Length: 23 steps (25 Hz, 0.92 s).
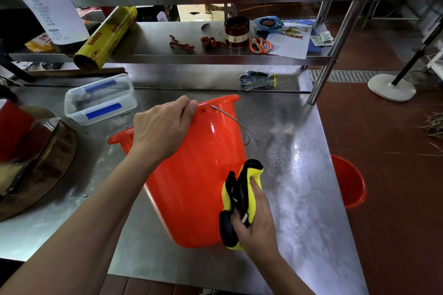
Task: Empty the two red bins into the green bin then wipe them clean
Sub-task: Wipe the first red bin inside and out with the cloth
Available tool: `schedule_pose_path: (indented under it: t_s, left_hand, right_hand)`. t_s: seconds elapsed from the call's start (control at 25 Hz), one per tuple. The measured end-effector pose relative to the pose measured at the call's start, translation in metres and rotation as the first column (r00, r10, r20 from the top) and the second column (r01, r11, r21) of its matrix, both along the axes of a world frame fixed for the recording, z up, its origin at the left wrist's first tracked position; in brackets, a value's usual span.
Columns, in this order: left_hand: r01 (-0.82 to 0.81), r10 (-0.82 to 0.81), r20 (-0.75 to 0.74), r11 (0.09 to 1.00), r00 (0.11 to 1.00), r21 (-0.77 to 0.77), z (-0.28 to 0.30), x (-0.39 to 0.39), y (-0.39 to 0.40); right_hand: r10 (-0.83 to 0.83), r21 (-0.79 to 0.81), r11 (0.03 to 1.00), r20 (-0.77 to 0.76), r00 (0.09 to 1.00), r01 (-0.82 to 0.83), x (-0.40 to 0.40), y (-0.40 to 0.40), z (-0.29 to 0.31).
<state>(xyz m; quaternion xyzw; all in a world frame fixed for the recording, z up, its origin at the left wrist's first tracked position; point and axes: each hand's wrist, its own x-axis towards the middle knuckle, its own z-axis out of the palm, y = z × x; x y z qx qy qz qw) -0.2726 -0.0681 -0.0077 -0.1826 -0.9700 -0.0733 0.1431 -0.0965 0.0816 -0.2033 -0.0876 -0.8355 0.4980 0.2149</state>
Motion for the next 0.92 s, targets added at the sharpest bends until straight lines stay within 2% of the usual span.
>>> schedule_pose_path:
  t_s: [0.16,0.36,0.64,0.92]
  left_hand:
    - [0.011,-0.011,0.007,1.0,1.0,0.004,-0.001,0.001,-0.004]
    - [0.013,-0.013,-0.006,1.0,1.0,-0.013,0.0,0.003,-0.006]
    - [-0.007,0.007,-0.006,0.999,1.0,-0.037,0.001,0.007,-0.002]
    - [-0.021,0.021,0.028,1.0,0.999,0.008,0.0,0.005,-0.014]
  right_hand:
    - [0.027,-0.012,1.0,0.018,0.999,-0.027,0.013,0.004,-0.01]
    - [0.02,0.006,1.0,0.011,1.0,-0.02,-0.001,-0.002,0.005]
    - [0.033,0.146,0.989,-0.156,0.987,-0.01,-0.073,-0.025,0.061]
    - [0.097,0.222,0.974,-0.194,0.976,-0.052,-0.101,-0.036,0.082]
